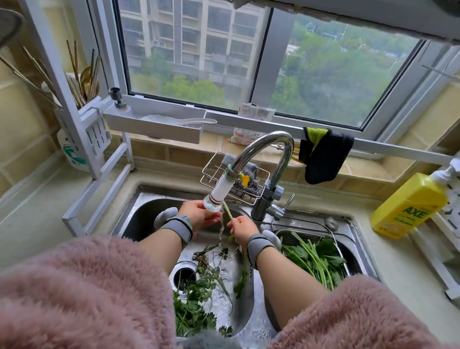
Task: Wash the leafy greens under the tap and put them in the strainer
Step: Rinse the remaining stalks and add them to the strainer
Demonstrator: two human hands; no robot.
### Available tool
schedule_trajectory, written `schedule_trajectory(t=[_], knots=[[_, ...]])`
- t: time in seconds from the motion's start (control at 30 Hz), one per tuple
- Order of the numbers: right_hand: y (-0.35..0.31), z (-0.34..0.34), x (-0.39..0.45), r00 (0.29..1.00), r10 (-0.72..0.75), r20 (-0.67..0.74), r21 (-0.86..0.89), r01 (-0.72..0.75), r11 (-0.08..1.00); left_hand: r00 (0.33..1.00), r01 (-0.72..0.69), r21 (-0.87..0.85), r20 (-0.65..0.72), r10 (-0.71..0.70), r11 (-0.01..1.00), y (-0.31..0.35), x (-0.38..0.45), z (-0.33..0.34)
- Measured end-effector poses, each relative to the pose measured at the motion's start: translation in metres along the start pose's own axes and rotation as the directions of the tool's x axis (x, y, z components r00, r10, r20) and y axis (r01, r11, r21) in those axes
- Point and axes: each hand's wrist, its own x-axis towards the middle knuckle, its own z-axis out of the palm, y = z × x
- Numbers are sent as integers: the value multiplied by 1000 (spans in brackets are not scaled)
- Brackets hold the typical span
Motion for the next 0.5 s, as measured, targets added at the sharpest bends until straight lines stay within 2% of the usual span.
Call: schedule_trajectory(t=[0.17, 0.33, 0.5], knots=[[9, -5, -6, 1000, 8, 17, 120, -10, 993, 999, 29, -15, 43, -29, 999, 0, -2, 9], [3, -4, -10, 994, -98, 48, 56, 96, 994, 1000, 14, 63, 25, -16, 998, 1, -3, 1], [-7, -3, -18, 980, -184, 69, 40, 182, 982, 997, 4, 279, -80, 19, 960, 4, -5, -16]])
